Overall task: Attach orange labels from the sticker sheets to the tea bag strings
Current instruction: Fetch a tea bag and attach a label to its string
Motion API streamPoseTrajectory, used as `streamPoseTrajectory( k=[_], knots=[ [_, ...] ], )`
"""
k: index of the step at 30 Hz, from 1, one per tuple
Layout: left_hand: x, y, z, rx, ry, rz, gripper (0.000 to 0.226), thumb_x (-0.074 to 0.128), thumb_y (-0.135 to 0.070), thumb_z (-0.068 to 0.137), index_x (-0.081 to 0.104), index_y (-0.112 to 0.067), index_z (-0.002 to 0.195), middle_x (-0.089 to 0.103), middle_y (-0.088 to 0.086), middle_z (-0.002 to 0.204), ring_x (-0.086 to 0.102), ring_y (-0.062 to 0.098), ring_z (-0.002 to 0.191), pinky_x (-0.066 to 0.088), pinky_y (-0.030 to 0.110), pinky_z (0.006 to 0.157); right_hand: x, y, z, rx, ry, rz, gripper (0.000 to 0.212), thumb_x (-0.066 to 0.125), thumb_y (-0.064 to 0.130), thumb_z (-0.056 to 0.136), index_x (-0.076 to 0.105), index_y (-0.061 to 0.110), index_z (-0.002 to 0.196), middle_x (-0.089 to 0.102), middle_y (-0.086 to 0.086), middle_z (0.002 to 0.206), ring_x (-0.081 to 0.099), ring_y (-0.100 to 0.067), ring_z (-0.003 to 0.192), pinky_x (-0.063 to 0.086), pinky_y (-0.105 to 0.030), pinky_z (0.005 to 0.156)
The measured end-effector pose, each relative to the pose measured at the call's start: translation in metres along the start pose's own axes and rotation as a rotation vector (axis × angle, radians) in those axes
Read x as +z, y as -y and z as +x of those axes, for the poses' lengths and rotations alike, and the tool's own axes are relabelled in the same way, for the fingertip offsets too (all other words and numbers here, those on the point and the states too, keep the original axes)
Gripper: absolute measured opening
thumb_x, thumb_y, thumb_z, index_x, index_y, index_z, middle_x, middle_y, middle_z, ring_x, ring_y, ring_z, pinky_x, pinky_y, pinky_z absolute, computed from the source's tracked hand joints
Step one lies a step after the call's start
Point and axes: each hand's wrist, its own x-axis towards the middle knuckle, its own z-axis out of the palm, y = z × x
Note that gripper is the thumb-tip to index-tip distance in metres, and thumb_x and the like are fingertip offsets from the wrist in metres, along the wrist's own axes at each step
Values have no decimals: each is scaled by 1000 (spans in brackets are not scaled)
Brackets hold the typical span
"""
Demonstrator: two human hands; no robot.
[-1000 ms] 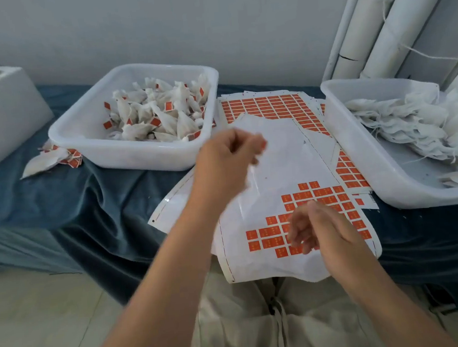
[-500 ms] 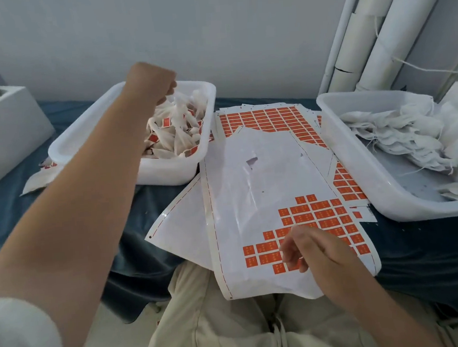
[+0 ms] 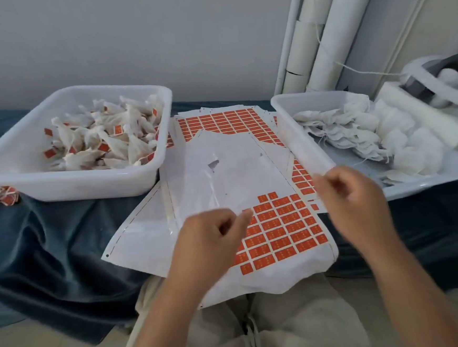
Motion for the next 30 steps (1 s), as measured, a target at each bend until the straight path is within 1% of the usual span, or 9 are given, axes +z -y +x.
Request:
streamPoseTrajectory(
  k=[2, 5, 8, 12, 15, 17, 23, 27, 30],
  knots=[
    [12, -1, -11, -15, 28, -104, 63, 48, -75, 85, 63, -19, 62, 64, -8, 58, 62, 8, 50, 46, 16, 47, -23, -19, 38, 26, -76, -154, 14, 60, 50, 99, 63, 37, 95, 67, 27, 92, 65, 6, 83, 45, -19, 66],
    [18, -6, -16, -47, 64, -238, 57, 49, -72, 80, 65, -20, 63, 68, -24, 63, 68, -2, 58, 42, 6, 49, -62, -58, 106, 104, 92, -521, 4, 68, 39, 98, 67, 37, 101, 69, 10, 115, 64, -16, 95, 48, -35, 78],
    [17, -7, -14, -51, 53, -321, 53, 52, -67, 81, 65, -19, 62, 66, -23, 59, 66, -4, 56, 40, 4, 49, -80, -87, 158, 168, 327, -974, 17, 73, 24, 96, 71, 37, 107, 64, -7, 129, 61, -30, 110, 52, -39, 91],
    [15, -8, -15, -85, 61, -373, 52, 52, -66, 80, 64, -19, 62, 65, -21, 57, 66, -4, 56, 42, 4, 50, -69, -109, 184, 87, 543, -1305, 43, 73, 27, 95, 64, 36, 136, 63, -2, 129, 60, -25, 114, 43, -31, 78],
    [15, -6, -14, -106, 70, -374, 53, 51, -71, 77, 63, -22, 61, 67, -20, 60, 68, -3, 58, 43, 5, 52, -62, -119, 189, 56, 540, -1413, 26, 69, 33, 96, 68, 38, 121, 67, 4, 120, 64, -20, 108, 42, -28, 74],
    [15, -3, -14, -116, 80, -375, 52, 51, -70, 78, 63, -22, 61, 67, -20, 60, 67, -1, 57, 43, 5, 52, -63, -126, 189, 53, 538, -1470, 12, 63, 26, 95, 71, 33, 100, 65, 8, 99, 61, -15, 89, 42, -27, 71],
    [12, 0, -15, -108, 73, -363, 54, 50, -69, 80, 65, -20, 63, 67, -15, 59, 66, 0, 55, 42, 5, 50, -86, -116, 198, 22, 280, -1047, 24, 68, 34, 98, 75, 29, 76, 67, 7, 83, 61, -21, 79, 46, -33, 67],
    [11, -1, -14, -104, 73, -375, 52, 50, -70, 78, 65, -23, 63, 71, -14, 64, 71, 3, 61, 45, 7, 52, -101, -71, 191, 47, 66, -543, 19, 71, 36, 97, 79, 27, 82, 77, 7, 79, 69, -10, 65, 48, -29, 60],
    [12, -4, -16, -76, 61, -359, 46, 51, -69, 82, 69, -27, 74, 72, -16, 71, 72, 3, 67, 49, 9, 56, -108, -27, 173, 79, 34, -124, 15, 70, 30, 99, 78, 25, 88, 79, 7, 78, 70, -3, 63, 56, -25, 65]
  ],
)
